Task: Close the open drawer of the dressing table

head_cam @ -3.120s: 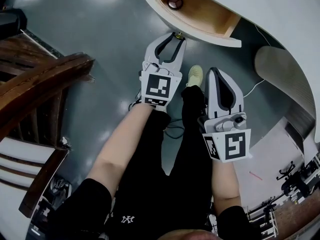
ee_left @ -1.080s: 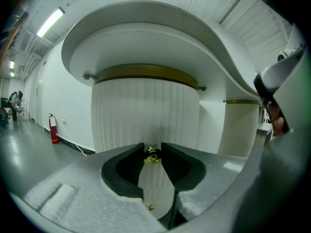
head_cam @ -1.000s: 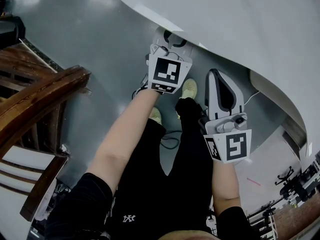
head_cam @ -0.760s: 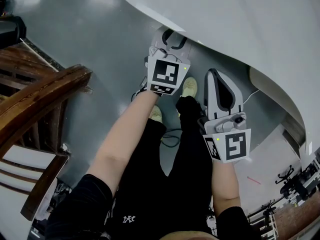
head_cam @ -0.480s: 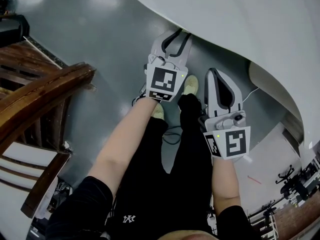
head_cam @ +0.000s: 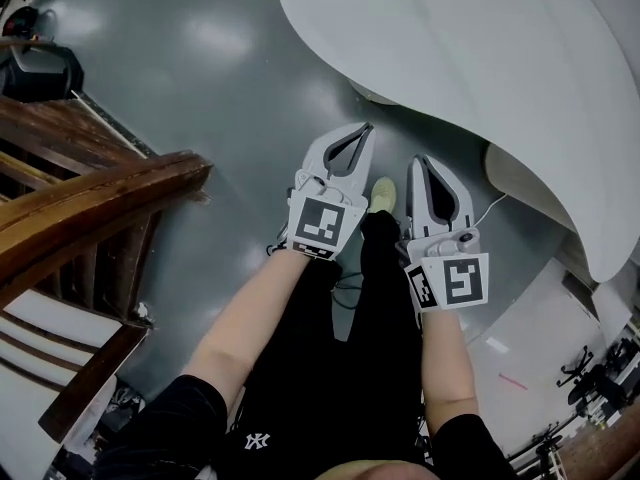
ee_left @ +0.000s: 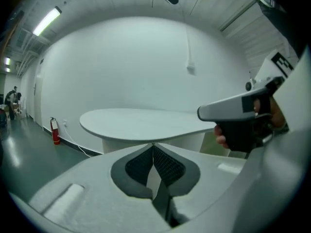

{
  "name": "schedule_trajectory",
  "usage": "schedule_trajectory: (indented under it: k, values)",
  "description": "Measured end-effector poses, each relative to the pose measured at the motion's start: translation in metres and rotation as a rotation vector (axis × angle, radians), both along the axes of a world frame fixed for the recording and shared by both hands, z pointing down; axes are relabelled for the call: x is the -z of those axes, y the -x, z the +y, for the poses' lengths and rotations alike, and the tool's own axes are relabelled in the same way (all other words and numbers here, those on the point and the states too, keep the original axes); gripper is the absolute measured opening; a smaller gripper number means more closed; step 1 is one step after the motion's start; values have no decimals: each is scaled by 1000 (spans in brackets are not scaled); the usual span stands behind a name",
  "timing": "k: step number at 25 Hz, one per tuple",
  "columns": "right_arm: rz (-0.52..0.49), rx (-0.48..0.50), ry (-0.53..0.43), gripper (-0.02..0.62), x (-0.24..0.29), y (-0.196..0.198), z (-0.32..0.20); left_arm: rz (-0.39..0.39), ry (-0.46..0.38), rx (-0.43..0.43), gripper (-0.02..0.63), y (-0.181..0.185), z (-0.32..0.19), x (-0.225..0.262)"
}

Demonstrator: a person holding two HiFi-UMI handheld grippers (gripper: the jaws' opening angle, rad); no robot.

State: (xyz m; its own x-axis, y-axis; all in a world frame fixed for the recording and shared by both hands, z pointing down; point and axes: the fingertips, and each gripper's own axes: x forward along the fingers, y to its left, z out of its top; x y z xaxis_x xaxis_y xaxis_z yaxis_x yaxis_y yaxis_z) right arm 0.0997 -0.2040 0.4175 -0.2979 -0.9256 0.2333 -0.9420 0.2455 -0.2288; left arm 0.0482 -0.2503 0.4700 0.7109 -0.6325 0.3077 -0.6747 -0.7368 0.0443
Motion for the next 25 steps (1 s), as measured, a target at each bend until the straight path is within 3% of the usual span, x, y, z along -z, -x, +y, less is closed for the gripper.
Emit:
schedule_trajectory:
  k: [13,25]
  values:
    - [22,-31,-53,14,112,12,24,75,-44,-26,11,17,45,153]
    - [43,-28,-110,14,204,27,44,133,-74,-58,11,31,81,254]
